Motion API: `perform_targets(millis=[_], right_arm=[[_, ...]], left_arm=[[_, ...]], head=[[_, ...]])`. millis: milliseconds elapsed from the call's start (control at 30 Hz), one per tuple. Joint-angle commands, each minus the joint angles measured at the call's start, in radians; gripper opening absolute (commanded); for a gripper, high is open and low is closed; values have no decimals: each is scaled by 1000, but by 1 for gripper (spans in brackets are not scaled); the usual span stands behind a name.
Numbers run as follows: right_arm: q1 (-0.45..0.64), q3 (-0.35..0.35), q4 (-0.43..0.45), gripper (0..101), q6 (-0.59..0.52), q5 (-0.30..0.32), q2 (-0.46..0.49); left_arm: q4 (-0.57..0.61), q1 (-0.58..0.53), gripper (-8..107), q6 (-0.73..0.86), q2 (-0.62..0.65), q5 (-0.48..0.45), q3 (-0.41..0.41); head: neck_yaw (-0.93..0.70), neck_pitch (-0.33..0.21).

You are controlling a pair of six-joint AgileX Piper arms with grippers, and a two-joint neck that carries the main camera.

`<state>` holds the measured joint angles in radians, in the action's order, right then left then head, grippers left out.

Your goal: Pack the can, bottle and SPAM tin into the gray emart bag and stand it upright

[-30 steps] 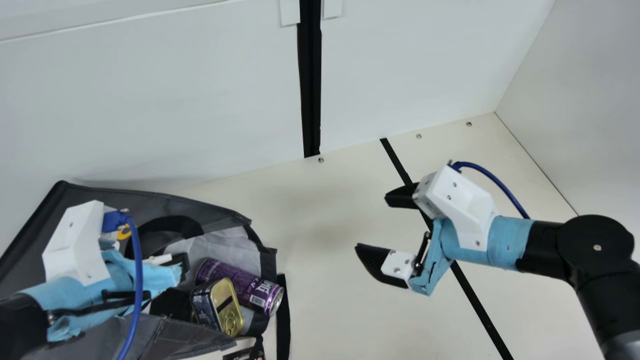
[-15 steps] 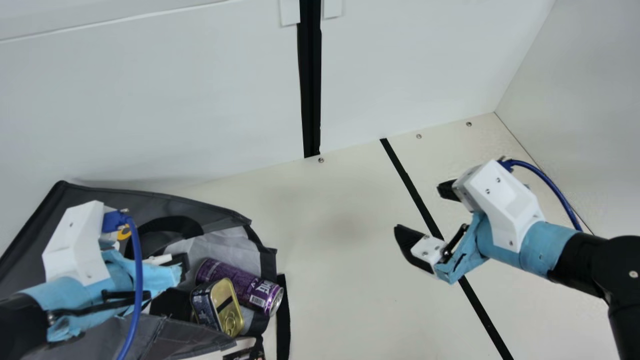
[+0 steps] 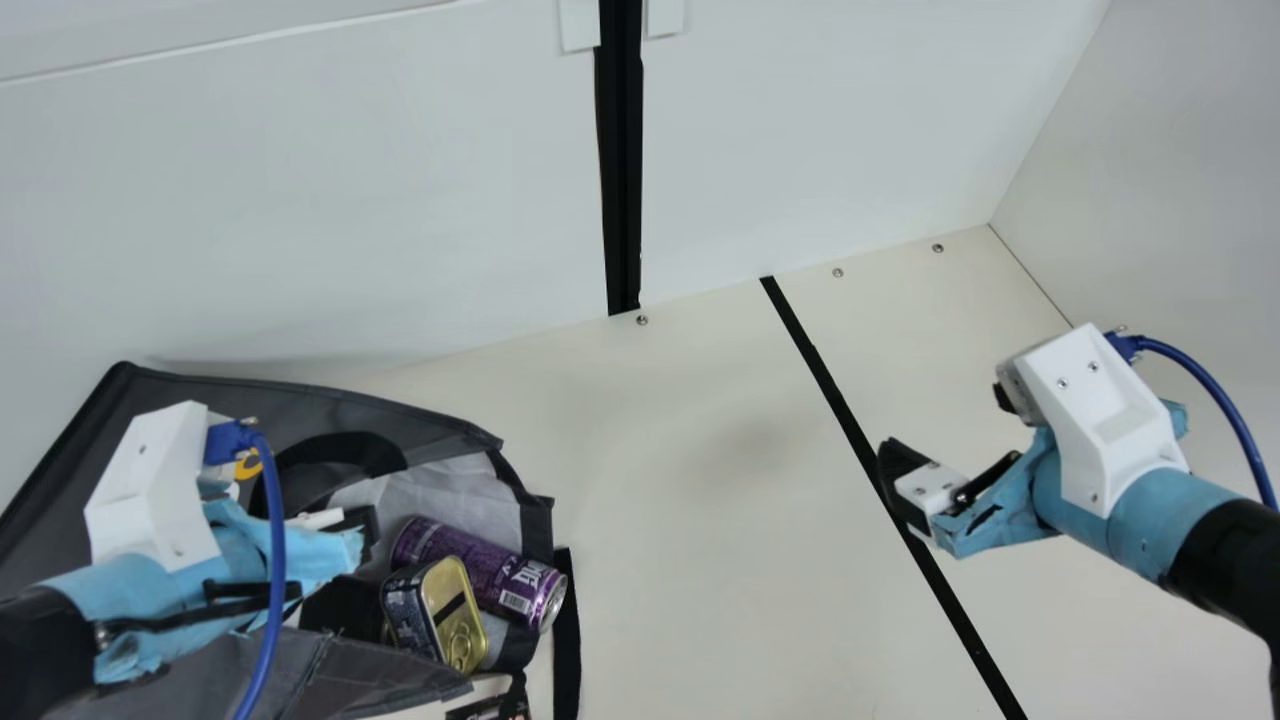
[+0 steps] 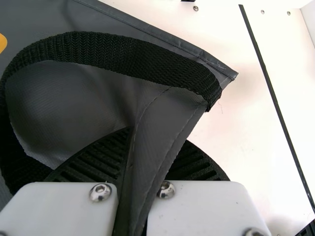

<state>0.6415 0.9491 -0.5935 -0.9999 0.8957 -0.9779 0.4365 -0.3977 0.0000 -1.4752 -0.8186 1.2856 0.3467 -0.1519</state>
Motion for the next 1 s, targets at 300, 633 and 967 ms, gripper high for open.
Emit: perform_targets(millis=[300,633,967], right_arm=[[23,38,271,95,279,5,35],[-4,100,464,95,514,82,54],[-43,159,583,95,701,172,66]], left_arm=[[0,0,-8,0,0,0,0],[0,0,-8,0,0,0,0],[0,0,-8,0,0,0,0]], head=[[2,-23],[2,-23],[2,-23]])
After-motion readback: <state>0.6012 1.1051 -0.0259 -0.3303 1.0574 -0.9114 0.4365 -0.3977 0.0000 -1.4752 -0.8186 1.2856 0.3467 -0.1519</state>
